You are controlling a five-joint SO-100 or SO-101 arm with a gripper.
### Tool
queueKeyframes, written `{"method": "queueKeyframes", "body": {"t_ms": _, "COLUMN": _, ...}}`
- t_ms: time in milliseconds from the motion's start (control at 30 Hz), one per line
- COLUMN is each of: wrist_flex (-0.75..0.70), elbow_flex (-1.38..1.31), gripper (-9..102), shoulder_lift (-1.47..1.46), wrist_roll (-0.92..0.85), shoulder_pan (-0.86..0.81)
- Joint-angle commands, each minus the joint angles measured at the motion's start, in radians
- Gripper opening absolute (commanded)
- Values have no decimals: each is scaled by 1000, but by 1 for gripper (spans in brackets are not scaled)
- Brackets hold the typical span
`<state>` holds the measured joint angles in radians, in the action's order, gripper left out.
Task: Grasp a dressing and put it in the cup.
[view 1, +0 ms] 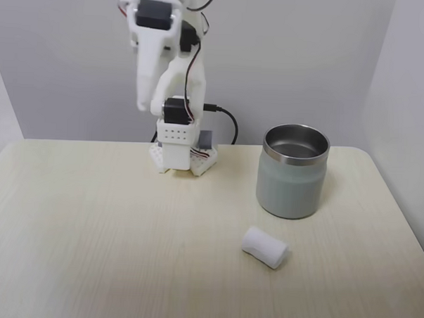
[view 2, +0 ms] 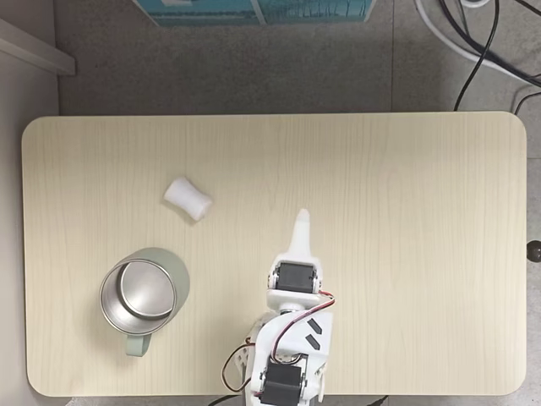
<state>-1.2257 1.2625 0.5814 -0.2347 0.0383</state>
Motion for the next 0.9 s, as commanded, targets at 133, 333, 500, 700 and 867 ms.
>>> {"method": "queueKeyframes", "body": {"t_ms": 133, "wrist_flex": -80, "elbow_flex": 55, "gripper": 6, "shoulder_lift": 57, "wrist_roll": -371, "shoulder_pan": 178}}
{"method": "queueKeyframes", "body": {"t_ms": 333, "wrist_flex": -138, "elbow_flex": 21, "gripper": 10, "shoulder_lift": 48, "wrist_roll": -713, "shoulder_pan": 295}}
{"method": "queueKeyframes", "body": {"t_ms": 500, "wrist_flex": -206, "elbow_flex": 6, "gripper": 11, "shoulder_lift": 101, "wrist_roll": -927, "shoulder_pan": 359}}
{"method": "queueKeyframes", "body": {"t_ms": 700, "wrist_flex": -325, "elbow_flex": 112, "gripper": 18, "shoulder_lift": 344, "wrist_roll": -1100, "shoulder_pan": 370}}
{"method": "queueKeyframes", "body": {"t_ms": 867, "wrist_flex": -388, "elbow_flex": 279, "gripper": 19, "shoulder_lift": 620, "wrist_roll": -1095, "shoulder_pan": 399}}
